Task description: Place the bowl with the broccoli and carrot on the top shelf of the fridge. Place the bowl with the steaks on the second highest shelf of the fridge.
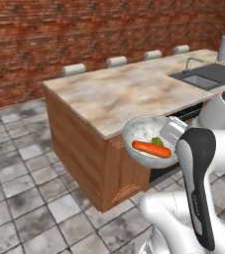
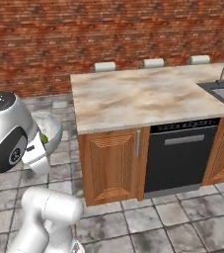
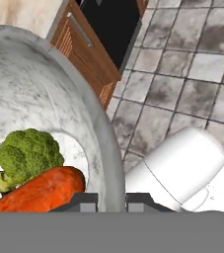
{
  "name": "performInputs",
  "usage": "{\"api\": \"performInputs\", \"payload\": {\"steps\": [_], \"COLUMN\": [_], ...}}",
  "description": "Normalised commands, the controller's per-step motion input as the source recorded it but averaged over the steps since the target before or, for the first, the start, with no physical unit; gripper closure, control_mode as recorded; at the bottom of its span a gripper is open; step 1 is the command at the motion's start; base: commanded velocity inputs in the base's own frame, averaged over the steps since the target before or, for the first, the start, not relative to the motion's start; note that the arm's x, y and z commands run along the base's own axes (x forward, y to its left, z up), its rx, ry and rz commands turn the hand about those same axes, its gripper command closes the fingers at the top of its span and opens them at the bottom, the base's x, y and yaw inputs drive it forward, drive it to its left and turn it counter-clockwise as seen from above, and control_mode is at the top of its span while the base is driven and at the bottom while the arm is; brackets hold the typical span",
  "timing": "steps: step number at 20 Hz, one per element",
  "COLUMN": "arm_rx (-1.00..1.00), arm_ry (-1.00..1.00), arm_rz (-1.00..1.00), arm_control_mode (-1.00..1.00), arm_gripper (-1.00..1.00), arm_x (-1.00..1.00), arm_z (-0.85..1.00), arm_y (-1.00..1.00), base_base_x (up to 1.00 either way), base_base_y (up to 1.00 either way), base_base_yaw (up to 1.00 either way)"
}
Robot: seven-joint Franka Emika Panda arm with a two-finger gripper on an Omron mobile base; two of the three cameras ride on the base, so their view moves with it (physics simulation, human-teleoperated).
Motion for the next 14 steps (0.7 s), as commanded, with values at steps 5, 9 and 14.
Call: {"api": "performInputs", "payload": {"steps": [5,9,14], "arm_rx": [0.00,0.00,0.00], "arm_ry": [0.00,0.00,0.00], "arm_rz": [0.00,0.00,0.00], "arm_control_mode": [1.00,1.00,1.00], "arm_gripper": [1.00,1.00,1.00], "arm_x": [0.00,0.00,0.00], "arm_z": [0.00,0.00,0.00], "arm_y": [0.00,0.00,0.00], "base_base_x": [0.07,0.20,0.22], "base_base_y": [0.00,0.00,0.00], "base_base_yaw": [-0.91,-0.83,-0.76]}}
